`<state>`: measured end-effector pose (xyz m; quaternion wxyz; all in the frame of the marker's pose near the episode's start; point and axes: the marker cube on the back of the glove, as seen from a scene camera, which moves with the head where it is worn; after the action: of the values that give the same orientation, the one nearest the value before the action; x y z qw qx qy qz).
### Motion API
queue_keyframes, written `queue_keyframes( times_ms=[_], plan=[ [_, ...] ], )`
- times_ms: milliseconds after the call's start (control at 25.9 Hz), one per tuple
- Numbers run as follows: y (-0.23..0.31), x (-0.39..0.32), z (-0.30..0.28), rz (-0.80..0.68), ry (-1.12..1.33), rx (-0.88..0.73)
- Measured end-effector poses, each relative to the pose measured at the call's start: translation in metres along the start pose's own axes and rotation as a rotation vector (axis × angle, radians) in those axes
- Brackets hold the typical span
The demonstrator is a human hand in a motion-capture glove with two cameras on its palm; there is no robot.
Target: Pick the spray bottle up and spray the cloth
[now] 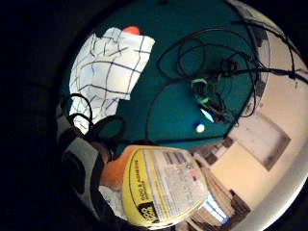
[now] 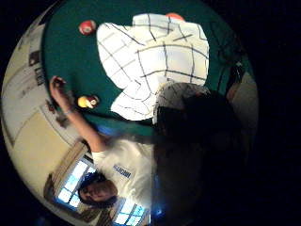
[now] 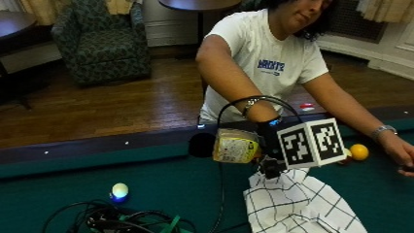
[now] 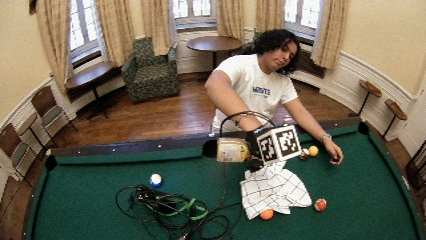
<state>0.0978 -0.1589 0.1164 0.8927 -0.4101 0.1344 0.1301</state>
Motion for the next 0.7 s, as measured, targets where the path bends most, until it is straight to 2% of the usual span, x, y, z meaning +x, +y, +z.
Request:
queue_keyframes(
  times_ms=[348, 696],
  plan=[
    [-0.034, -0.032, 0.06, 0.037, 0.266, -0.174],
    [-0.045, -0.035, 0.09, 0.042, 0.329, -0.229]
  ],
)
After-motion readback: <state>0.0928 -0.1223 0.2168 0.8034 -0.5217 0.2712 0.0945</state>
